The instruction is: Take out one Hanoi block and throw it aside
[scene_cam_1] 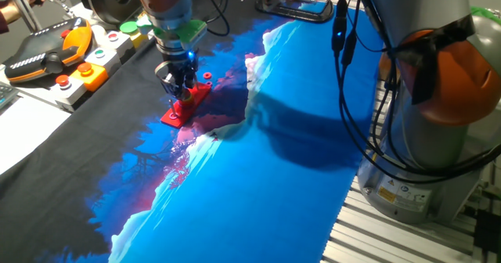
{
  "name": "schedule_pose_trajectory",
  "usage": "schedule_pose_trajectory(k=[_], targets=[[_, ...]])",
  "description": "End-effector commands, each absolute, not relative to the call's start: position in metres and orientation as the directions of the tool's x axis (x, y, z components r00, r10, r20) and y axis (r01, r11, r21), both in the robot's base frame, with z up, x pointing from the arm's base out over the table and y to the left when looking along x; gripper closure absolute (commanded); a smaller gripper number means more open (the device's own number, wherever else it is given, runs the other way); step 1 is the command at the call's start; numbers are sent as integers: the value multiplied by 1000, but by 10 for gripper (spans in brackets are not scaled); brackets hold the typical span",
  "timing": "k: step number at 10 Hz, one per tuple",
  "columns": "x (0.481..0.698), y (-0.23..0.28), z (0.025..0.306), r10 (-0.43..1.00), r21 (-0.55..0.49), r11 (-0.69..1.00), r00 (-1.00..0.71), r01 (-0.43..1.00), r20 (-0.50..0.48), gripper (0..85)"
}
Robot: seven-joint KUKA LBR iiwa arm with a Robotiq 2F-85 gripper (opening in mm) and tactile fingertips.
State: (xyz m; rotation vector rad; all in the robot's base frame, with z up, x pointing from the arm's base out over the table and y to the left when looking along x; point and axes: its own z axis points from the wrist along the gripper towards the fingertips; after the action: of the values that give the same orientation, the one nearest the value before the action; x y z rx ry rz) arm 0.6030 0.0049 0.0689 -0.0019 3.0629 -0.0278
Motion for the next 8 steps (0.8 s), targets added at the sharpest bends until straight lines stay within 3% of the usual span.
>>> schedule_pose_trajectory(k=[1,8], targets=[[603,5,69,-2,-18,1000,-997,-1,-80,380],[603,5,69,0,-18,1000,-998,1,-59,407]])
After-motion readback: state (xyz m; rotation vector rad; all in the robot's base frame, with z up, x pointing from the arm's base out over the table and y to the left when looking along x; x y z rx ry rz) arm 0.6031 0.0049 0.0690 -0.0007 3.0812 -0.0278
